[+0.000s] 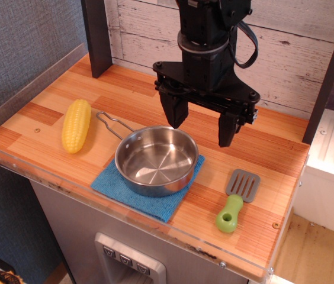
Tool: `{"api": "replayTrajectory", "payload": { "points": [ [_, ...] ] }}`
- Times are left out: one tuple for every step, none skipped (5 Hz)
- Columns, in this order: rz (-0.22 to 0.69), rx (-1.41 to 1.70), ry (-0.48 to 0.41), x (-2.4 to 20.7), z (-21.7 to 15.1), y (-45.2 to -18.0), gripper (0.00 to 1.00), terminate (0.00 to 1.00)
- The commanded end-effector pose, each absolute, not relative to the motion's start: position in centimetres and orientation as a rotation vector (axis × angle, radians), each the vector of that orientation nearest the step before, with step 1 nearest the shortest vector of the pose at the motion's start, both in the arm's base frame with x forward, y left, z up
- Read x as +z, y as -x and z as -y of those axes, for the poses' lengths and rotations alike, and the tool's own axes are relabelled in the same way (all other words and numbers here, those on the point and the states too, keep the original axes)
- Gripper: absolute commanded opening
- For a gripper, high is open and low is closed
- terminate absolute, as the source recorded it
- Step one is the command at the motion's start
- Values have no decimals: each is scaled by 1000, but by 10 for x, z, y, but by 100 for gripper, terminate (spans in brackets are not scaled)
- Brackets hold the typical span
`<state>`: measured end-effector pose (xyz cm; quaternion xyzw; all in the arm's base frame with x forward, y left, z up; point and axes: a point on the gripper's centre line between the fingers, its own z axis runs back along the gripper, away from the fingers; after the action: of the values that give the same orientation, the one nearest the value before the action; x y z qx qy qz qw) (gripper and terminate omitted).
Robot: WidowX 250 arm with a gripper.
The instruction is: Place the yellow vegetable in the silver pot.
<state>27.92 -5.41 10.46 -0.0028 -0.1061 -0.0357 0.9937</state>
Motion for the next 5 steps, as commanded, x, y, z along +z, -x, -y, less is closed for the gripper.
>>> {"api": "replayTrajectory", "payload": {
  "points": [
    [213, -72, 6, 105, 54, -279, 100, 0],
    [219, -4, 15, 102, 17, -267, 100, 0],
    [253, 73, -5, 114, -26, -247, 100, 0],
    [228, 172, -35, 120, -70, -227, 100, 0],
    [190, 234, -75, 107, -97, -223, 100, 0]
  ]
}}
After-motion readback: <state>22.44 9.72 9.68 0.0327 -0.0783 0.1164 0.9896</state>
